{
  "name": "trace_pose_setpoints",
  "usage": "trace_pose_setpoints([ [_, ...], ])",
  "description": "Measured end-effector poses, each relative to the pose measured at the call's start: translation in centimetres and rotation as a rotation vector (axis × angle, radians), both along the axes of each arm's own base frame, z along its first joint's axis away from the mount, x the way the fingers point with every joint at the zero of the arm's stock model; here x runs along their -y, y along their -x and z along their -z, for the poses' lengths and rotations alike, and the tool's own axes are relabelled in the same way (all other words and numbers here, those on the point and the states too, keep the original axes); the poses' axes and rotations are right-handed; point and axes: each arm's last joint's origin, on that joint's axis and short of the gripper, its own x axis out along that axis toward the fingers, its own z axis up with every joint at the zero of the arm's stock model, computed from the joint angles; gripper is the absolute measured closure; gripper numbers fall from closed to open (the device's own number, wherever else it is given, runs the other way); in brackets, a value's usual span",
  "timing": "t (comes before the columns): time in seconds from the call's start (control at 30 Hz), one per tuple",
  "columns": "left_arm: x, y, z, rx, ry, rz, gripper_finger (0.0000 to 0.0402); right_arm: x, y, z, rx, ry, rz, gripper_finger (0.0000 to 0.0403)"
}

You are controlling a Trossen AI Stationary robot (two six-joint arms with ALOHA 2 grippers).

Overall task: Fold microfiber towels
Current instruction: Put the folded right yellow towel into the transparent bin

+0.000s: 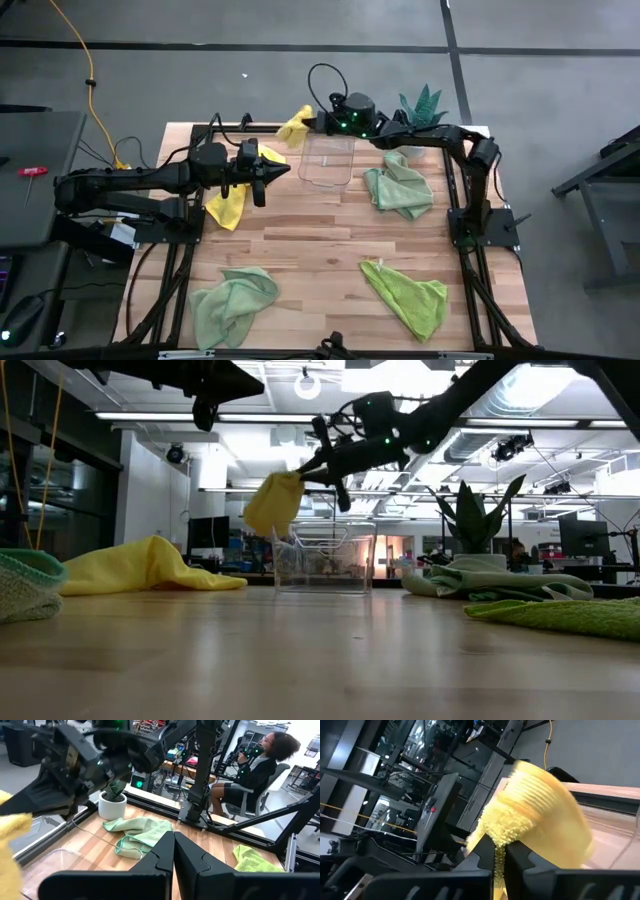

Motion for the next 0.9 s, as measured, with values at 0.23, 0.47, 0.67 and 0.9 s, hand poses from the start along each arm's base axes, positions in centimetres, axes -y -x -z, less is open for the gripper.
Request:
trace_pose_setpoints([
  [0.23, 0.0, 0.0, 0.0, 0.000, 0.000, 0.000, 0.0401, 0.4, -0.1, 2.0, -0.083, -0.043, -0.004, 0.0403],
  [0.47, 0.0, 0.0, 0.0, 0.000, 0.001, 0.000, 0.0401, 0.4, 0.5, 3.2, -0.226, -0.058, -0.033, 0.0403],
  [0.67, 0.0, 0.0, 0.0, 0.000, 0.000, 0.000, 0.0402, 1.4, -0.1, -0.2, -0.086, -0.038, -0.060, 0.0403],
  [0.9, 0.0, 0.0, 0.0, 0.000, 0.001, 0.000, 0.0401, 2.3, -2.2, -3.3, -0.009, 0.018, -0.099, 0.0403],
])
